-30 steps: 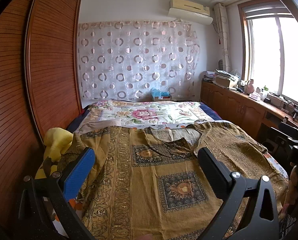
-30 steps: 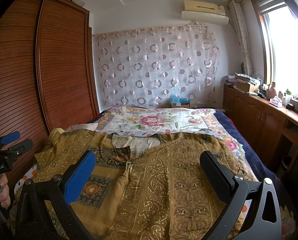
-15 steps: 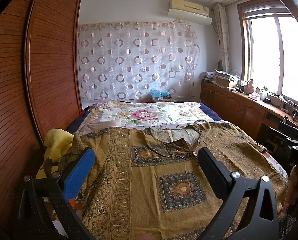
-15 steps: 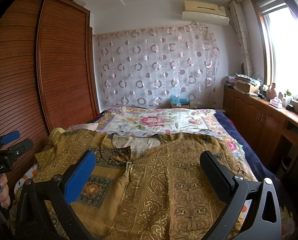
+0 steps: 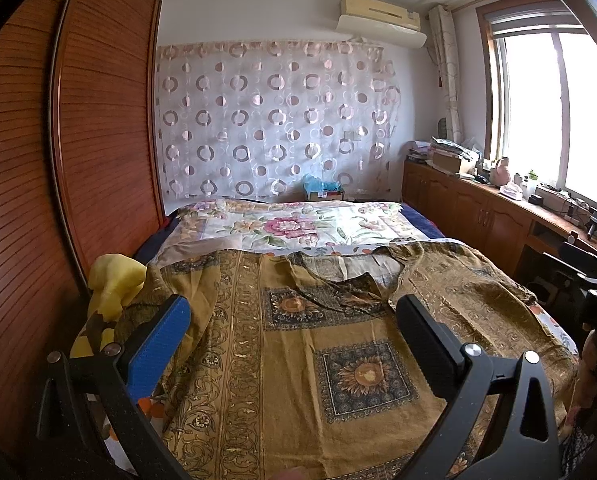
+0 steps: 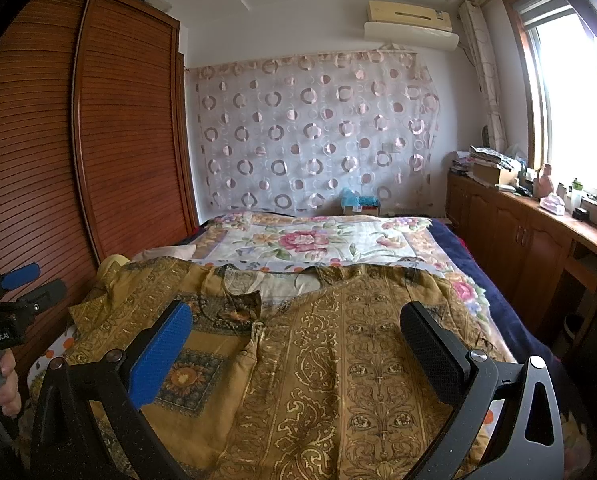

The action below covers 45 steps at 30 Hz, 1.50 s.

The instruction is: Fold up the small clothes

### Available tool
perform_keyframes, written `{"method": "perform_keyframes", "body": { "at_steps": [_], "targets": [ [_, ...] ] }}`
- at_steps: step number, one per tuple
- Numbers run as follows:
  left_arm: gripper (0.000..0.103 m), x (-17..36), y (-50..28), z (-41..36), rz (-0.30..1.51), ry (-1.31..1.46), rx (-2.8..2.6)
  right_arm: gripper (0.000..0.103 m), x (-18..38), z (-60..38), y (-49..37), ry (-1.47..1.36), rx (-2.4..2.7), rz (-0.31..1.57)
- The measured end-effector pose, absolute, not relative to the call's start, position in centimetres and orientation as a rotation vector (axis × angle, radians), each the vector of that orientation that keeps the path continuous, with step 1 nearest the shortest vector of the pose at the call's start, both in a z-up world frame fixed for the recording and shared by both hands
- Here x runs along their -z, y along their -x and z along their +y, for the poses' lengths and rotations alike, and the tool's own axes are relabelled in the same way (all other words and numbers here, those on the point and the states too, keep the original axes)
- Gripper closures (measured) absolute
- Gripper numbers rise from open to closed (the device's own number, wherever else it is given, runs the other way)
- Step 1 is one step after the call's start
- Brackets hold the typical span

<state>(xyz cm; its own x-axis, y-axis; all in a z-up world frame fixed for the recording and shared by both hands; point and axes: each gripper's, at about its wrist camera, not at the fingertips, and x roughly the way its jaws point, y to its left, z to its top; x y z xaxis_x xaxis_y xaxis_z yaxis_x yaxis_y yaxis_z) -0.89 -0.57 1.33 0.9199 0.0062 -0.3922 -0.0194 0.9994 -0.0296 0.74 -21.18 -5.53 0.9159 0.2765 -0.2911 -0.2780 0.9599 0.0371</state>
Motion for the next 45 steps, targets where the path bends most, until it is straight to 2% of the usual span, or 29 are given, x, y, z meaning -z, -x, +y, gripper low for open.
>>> {"method": "perform_keyframes", "body": {
  "at_steps": [30,45],
  "targets": [
    [0.0,-1.1,0.7,-0.4,0.411,0.028,-0.015,0.0,5.6,-21.1,-0.9,0.009,-0.297,0.307],
    [0.0,2.8,-0.3,6.2,0.53,0.014,-0.115,0.0,6.6,-20.5,-2.5,0.046,-0.379,0.383]
  ]
}}
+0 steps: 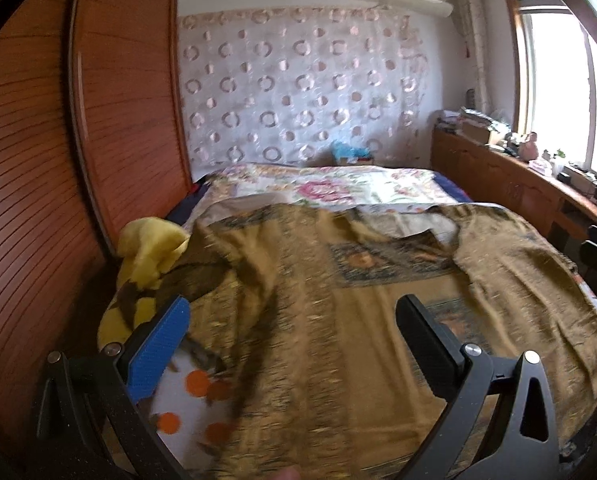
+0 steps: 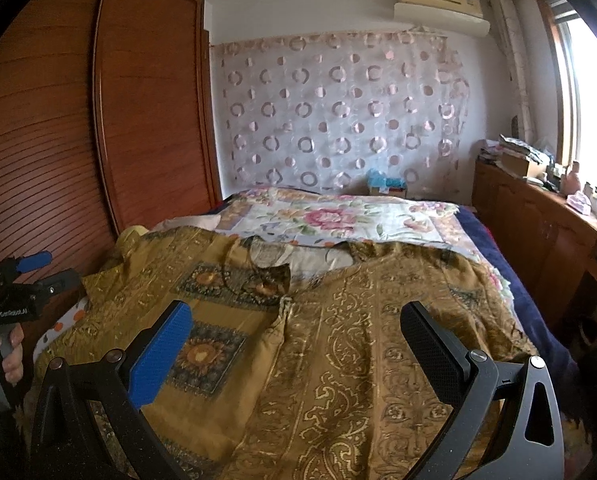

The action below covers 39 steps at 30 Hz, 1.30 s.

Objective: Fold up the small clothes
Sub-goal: 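Grasp the sleeve cuff of the brown shirt with the left gripper, then lift the sleeve with the left gripper and lay it across the shirt body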

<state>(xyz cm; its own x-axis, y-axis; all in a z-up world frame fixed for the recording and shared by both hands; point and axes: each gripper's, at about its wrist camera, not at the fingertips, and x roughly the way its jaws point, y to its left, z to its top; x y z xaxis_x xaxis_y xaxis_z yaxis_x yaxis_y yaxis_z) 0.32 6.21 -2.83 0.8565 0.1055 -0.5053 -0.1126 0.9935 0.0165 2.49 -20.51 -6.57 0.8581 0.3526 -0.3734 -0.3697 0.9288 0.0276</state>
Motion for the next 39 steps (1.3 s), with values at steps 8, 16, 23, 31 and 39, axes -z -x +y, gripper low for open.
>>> {"method": "perform_keyframes", "body": {
  "at_steps": [8,16,23,31,39],
  "targets": [
    [0.0,5.1,-0.8,10.2,0.584,0.027,-0.145,0.0,7.5,-19.5,-4.4,0.066,-0.411,0.44],
    [0.01,7.0,-2.5,12.8,0.645,-0.011,-0.149,0.0,7.5,-17.9,-6.4,0.119,-0.454,0.488],
    [0.039,8.3,-5.2,15.6,0.709,0.018,-0.144,0.0,7.2,-16.7,-7.2,0.149,-0.53,0.501],
    [0.073,9.6,-6.8,17.3,0.782,0.036,-0.094,0.0,7.5,-16.9,-6.2,0.169,-0.578,0.496],
    [0.099,8.0,-7.0,16.5,0.754,0.013,-0.048,0.0,8.2,-18.3,-6.5,0.152,-0.55,0.518]
  ]
}}
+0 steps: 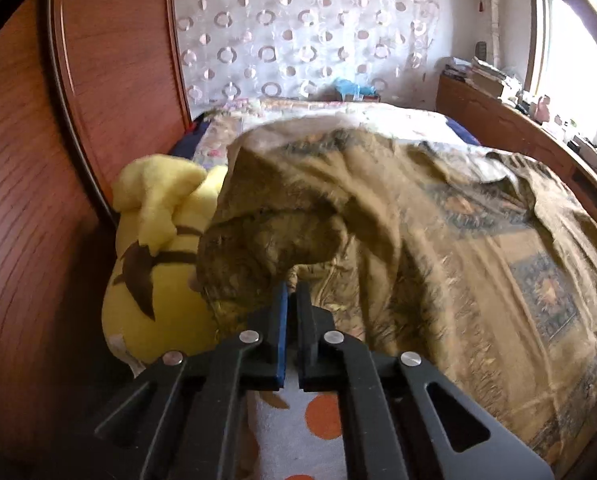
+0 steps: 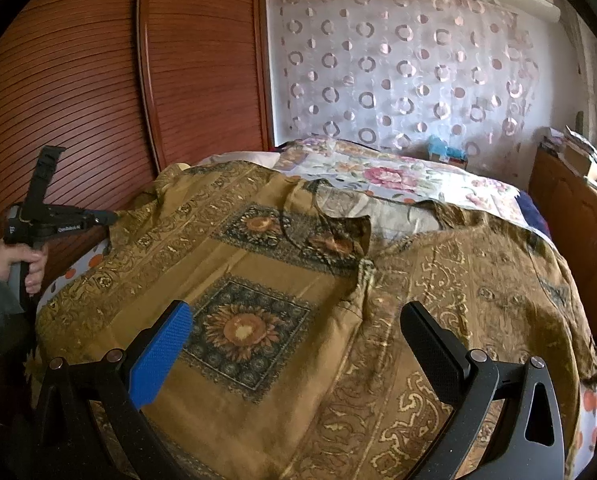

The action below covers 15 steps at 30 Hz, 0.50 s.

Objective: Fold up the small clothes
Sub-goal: 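Lift the sleeve with the left gripper and lay it across the shirt body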

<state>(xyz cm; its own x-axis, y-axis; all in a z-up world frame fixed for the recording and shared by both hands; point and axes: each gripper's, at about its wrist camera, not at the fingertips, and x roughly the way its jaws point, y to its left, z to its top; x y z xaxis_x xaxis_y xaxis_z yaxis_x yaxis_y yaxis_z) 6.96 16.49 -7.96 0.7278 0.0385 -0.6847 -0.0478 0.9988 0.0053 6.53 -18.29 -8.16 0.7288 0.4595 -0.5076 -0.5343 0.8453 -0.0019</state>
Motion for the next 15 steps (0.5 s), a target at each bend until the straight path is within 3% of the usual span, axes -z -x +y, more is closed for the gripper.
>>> {"method": "perform_keyframes", "body": {
  "at_steps": [8,15],
  "targets": [
    [0.099,3.9,-7.7,12.5,0.677,-0.026,0.042,0.0,8.2,-18.5,-7.3,0.129,-0.506,0.525],
    [0.099,4.5,-7.8,8.5,0.686,-0.048,0.128,0.0,8.5,-18.1,-7.0,0.124,-0.502,0.536]
  ]
}}
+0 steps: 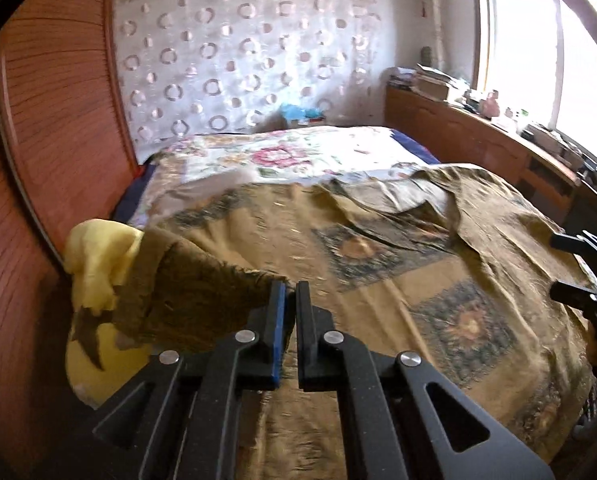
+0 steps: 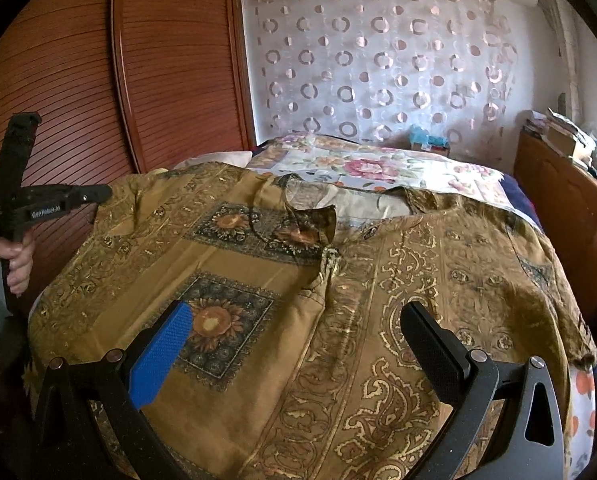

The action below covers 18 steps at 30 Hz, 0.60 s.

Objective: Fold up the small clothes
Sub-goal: 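Lift the sleeve with the left gripper and lay it across the shirt body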

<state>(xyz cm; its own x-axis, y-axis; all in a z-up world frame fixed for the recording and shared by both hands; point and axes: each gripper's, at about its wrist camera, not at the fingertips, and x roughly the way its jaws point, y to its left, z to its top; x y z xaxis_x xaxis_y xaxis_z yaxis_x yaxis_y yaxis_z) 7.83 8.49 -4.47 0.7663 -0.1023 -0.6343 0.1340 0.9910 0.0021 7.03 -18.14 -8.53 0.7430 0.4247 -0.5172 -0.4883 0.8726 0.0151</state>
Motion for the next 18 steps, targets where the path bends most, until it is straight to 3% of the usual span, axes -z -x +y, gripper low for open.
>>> {"method": "perform_keyframes", "body": {
  "at_steps": [5,7,9,10,12,15,18],
  "targets": [
    [0.094,4.9,-6.8,8.6,0.697,-0.02,0.122,0.0,8.7,-18.0,-6.6,0.131,-0.506,0.543],
    [0.082,4.5,-5.8,9.5,0.678,0.005,0.126,0.0,8.8,-17.9,-6.5,0.13,-0.506,0.545],
    [0.057,4.0,-5.1,10.1,0.654,0.018,0.116,0.0,8.9,-17.9,-6.5,0.13,-0.507,0.547],
    [0.054,3.8,-4.8,10.5,0.643,0.024,0.108,0.0,9.0,-17.8,-6.4,0.13,-0.507,0.549],
    [0.038,3.6,-4.2,11.5,0.629,0.033,0.087,0.0,9.1,-17.7,-6.4,0.127,-0.51,0.551],
    [0.03,3.9,-3.9,13.4,0.627,0.054,0.038,0.0,9.0,-17.6,-6.6,0.128,-0.514,0.553],
    [0.029,4.9,-4.8,15.2,0.654,0.079,-0.011,0.0,8.9,-17.5,-6.8,0.131,-0.518,0.555]
  ]
}}
